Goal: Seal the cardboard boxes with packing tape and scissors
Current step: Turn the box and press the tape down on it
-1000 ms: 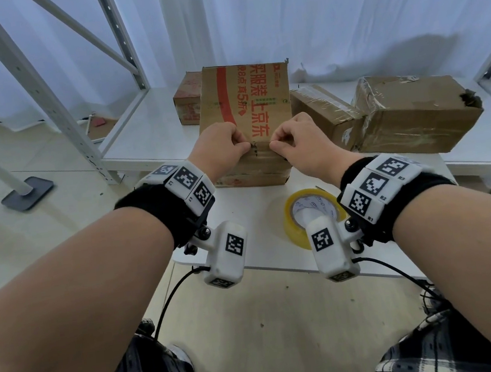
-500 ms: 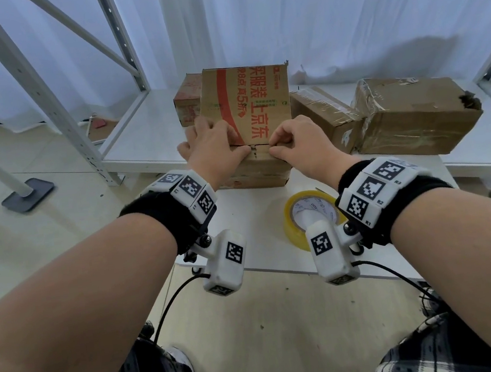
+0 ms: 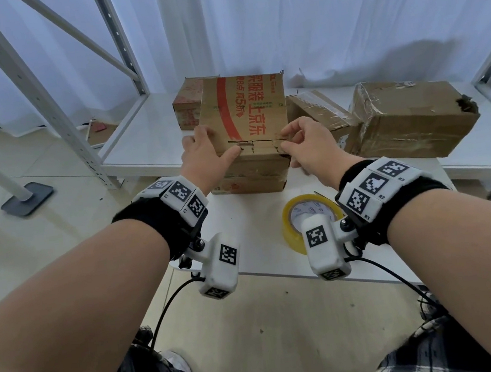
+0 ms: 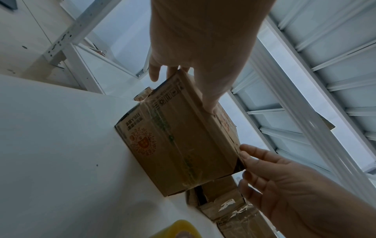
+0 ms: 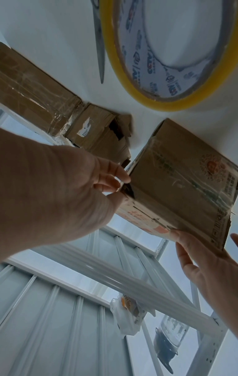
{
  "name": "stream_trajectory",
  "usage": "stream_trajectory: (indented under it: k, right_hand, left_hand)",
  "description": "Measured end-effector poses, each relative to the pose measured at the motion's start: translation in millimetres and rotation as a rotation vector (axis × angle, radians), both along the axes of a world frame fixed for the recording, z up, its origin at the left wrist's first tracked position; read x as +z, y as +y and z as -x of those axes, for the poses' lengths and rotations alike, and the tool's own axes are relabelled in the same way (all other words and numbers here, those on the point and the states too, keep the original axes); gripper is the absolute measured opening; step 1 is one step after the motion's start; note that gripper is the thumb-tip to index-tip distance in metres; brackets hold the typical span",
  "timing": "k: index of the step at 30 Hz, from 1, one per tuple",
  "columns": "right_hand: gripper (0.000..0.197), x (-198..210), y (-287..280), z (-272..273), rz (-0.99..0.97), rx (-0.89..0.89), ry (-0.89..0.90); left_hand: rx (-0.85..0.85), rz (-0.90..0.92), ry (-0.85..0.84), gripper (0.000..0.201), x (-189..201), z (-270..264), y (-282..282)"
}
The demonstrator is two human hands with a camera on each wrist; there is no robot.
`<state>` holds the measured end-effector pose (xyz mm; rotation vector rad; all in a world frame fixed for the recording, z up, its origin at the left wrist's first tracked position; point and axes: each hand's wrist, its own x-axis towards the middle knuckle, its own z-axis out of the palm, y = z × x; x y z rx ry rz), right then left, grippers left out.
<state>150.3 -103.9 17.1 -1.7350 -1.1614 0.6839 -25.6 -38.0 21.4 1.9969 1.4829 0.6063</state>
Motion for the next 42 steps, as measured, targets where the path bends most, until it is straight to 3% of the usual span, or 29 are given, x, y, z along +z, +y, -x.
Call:
stream_trajectory:
  k: [6, 13, 18, 23, 26, 29, 33, 37, 42]
  right_hand:
    - [0.007, -1, 1, -3, -0.008, -0.009, -0.007]
    - [0.004, -2, 5, -6, -0.048, -0.018, -0.028]
    - [0.007, -1, 0, -8, -0.072, 0.020, -0.023]
    - [0.028, 2, -8, -12, -0.041, 0.094, -0.303]
    - [0.030, 4, -8, -10, -0.025, 0.093, -0.411]
    - [0.030, 5, -7, -10, -0.009, 0.082, -0.409]
    - [0.026, 4, -8, -11, -0.019, 0.081, -0.373]
    - [0.022, 2, -6, -12, -0.023, 0.080, -0.338]
    - [0.023, -2, -1, -17, -0.021, -0.022, -0.309]
  left_hand:
    - [0.025, -0.008, -0.005, 0.060, 0, 1, 2]
    - [0.119, -0.007, 0.101, 0.063, 2, -6, 5]
    - [0.102, 0.042, 0.039, 0.058, -1, -9, 5]
    - [0.122, 0.034, 0.014, 0.055, -1, -8, 11]
    - [0.173, 0.046, 0.041, 0.066, 0, -13, 11]
    - [0.190, 0.068, 0.107, 0.088, 0, -20, 11]
    - [0.206, 0.066, 0.177, 0.094, 3, -23, 14]
    - [0.216, 0.084, 0.192, 0.085, 7, -25, 15]
    - [0.200, 0.067, 0.056, 0.044, 8, -15, 19]
